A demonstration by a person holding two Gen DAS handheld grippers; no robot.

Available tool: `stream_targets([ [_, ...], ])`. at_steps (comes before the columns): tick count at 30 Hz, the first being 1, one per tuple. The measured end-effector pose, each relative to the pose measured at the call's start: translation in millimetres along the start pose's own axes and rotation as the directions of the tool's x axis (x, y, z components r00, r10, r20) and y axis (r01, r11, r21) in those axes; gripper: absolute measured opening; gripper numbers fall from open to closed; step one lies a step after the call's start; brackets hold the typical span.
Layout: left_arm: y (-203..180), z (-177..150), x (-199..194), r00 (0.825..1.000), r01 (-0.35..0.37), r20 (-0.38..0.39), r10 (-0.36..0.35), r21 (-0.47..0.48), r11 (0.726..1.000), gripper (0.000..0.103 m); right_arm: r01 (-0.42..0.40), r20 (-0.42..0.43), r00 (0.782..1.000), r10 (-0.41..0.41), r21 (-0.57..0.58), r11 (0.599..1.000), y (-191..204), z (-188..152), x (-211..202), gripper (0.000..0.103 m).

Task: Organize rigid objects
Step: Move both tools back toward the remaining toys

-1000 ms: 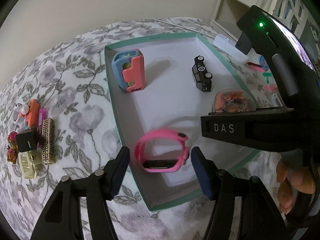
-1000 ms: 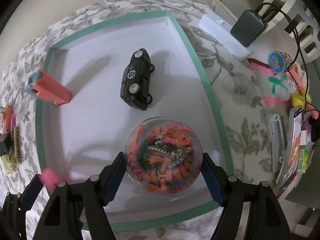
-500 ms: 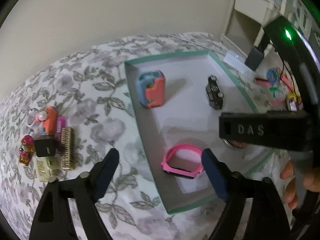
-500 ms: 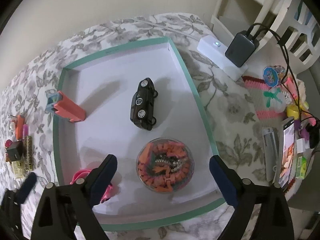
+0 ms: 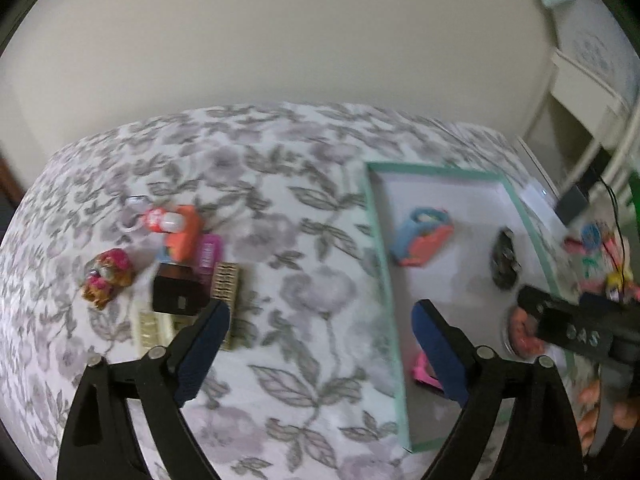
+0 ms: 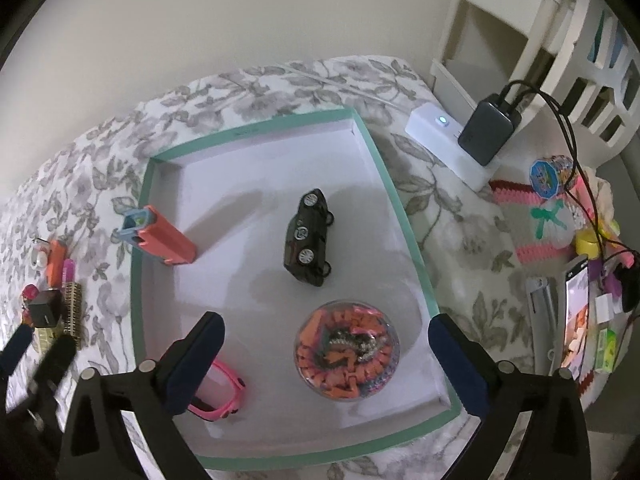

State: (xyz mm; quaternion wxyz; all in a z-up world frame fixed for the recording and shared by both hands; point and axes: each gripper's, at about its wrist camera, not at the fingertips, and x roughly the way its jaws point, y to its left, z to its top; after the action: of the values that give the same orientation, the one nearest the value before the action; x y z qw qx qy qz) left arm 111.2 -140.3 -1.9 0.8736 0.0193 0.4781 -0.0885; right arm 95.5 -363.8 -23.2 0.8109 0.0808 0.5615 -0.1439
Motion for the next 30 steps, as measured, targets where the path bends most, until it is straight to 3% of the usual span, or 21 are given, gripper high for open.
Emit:
stream_targets([
  [11,59,18,-14,0.999,-0.031,0.037,0.037,-0.156,0.987,0.103,-0.046,0.065,0.997,0.048,-0.035,0.998,20,4,-18,0.103],
  [14,81,22,-18,0.995,-0.070,0.049,0.082,-0.211,0.975,0.103,-0.066,0.094,0.993,0.071,-0.062,0.996,36,5,-26,0.103],
  [21,147,23,-27,0.989,-0.107,0.056,0.138,-0.375,0.921,0.103,-0.121,0.139,0.980,0.143,-0.153,0.981,84,2,-42,0.103],
  [30,214,15,-33,0.980,-0.155,0.032,0.198,-0.505,0.849,0.103,-0.195,0.140,0.962,0.235,-0.254,0.947,137,-6,-48,0.103],
])
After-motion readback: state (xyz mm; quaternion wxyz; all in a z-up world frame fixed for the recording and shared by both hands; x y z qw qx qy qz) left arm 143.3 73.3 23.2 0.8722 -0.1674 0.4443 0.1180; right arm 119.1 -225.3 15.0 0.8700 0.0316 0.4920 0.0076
